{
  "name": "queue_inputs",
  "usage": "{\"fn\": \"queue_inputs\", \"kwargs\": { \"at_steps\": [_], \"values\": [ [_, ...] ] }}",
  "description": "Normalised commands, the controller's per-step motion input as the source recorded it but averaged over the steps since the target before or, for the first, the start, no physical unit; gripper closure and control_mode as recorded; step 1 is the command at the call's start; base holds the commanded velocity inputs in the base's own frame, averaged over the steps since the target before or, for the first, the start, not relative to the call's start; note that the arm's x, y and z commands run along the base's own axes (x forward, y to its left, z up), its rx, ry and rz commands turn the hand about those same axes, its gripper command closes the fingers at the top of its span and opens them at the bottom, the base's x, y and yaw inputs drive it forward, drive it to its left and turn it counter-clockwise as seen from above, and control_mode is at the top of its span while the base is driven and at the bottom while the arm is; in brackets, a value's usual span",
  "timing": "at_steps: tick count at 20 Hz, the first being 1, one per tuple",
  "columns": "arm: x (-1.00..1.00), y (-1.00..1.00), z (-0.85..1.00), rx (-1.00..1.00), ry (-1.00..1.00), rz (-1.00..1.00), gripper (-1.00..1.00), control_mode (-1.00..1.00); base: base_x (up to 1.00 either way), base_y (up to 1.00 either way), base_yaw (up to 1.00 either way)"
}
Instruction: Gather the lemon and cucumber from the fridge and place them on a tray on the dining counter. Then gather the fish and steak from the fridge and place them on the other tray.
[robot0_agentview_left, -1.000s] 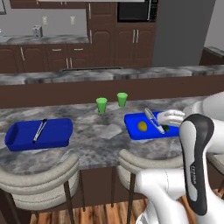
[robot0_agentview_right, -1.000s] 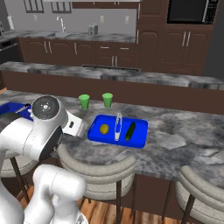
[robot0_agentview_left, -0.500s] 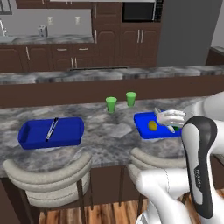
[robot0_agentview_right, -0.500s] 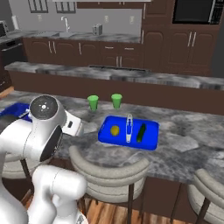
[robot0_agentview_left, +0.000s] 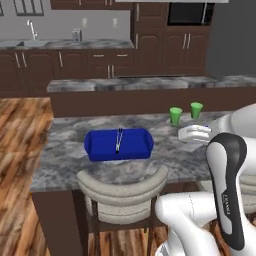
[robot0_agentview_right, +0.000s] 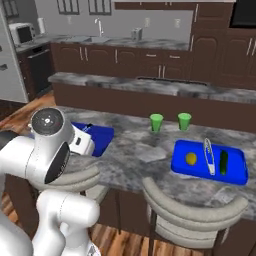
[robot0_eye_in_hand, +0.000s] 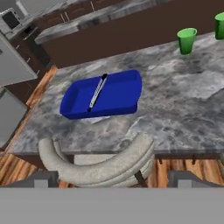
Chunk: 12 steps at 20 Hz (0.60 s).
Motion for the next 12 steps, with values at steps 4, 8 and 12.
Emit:
{"fn": "queue_inputs", "kwargs": {
  "at_steps": [4, 8, 12],
  "values": [
    [0.00, 0.00, 0.00, 0.00, 0.00, 0.00, -1.00, 1.00, -0.20, 1.00, 0.18],
    [0.00, 0.00, 0.00, 0.00, 0.00, 0.00, -1.00, 1.00, -0.19, 1.00, 0.16],
    [0.00, 0.00, 0.00, 0.00, 0.00, 0.00, -1.00, 1.00, -0.10, 1.00, 0.15]
  ]
}}
